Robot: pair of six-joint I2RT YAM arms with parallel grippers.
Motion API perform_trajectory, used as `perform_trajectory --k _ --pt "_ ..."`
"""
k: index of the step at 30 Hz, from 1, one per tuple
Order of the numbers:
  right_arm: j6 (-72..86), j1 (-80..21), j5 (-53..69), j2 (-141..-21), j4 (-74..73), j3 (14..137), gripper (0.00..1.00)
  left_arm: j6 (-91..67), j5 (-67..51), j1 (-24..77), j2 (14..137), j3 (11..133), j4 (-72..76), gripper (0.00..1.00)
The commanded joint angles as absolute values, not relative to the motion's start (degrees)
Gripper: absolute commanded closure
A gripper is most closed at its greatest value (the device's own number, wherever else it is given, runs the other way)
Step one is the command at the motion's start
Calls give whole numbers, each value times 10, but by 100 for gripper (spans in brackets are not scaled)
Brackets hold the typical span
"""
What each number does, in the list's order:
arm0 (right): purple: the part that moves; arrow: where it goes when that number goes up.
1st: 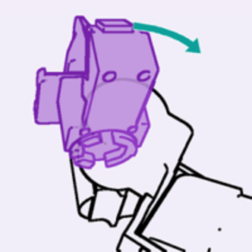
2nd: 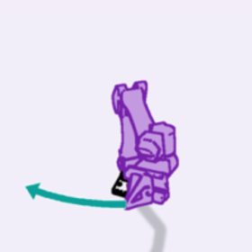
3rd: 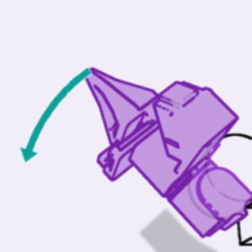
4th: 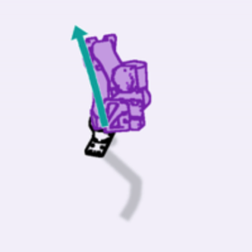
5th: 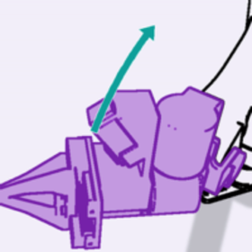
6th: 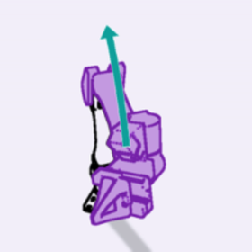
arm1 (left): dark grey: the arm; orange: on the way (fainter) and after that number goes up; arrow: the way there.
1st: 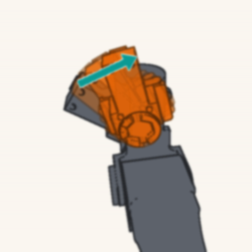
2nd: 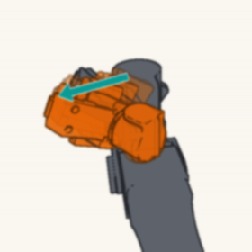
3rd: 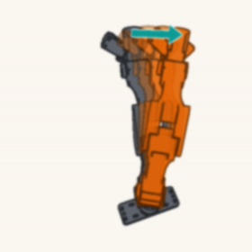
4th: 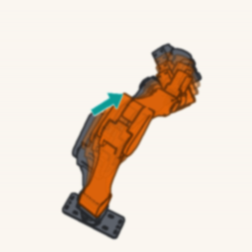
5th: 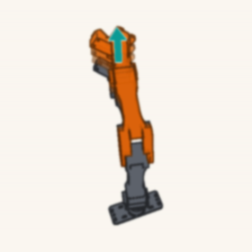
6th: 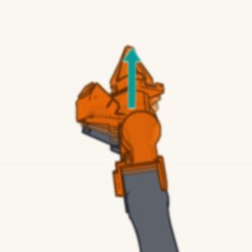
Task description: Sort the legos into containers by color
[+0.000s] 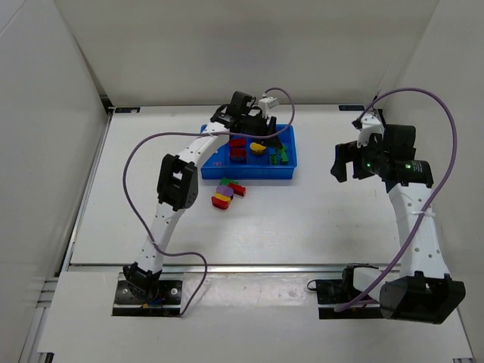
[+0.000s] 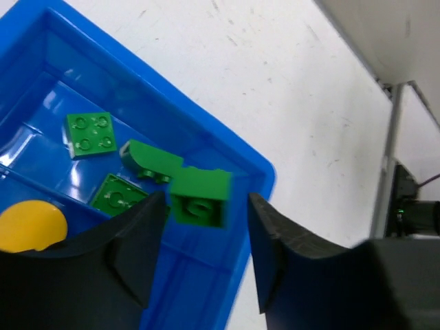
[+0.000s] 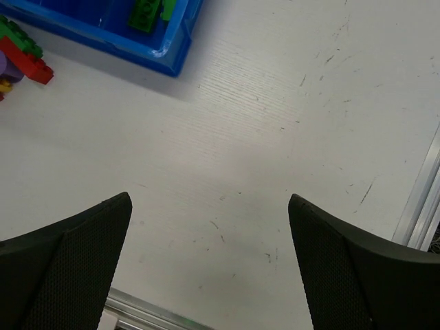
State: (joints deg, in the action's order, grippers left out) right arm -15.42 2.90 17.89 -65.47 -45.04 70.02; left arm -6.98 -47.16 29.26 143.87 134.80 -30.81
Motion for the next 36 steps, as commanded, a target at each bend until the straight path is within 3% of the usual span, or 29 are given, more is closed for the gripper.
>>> perform_trajectory --k 1,7,8,10,20,25,29,36 --pt "-144 29 169 -644 -463 695 3 -59 -439 299 1449 1396 -308 38" --pt "-149 30 182 -642 -475 699 3 -62 -408 304 1472 1430 -305 19" --pt "-151 30 183 -646 -475 700 3 -62 -408 304 1471 1433 -307 10" --pt "-153 30 191 -649 -475 701 3 -67 -390 304 1457 1441 -305 0" --pt "-137 8 262 -692 -426 689 6 -69 -412 266 1221 1387 -352 1" --pt "-175 -95 263 -745 -408 723 8 -105 -446 184 1089 1188 -348 1" --pt "-251 -197 295 -795 -412 764 16 -92 -498 85 958 1004 -349 0" --pt "-441 -322 413 -902 -452 849 15 -85 -582 -46 817 868 -375 1"
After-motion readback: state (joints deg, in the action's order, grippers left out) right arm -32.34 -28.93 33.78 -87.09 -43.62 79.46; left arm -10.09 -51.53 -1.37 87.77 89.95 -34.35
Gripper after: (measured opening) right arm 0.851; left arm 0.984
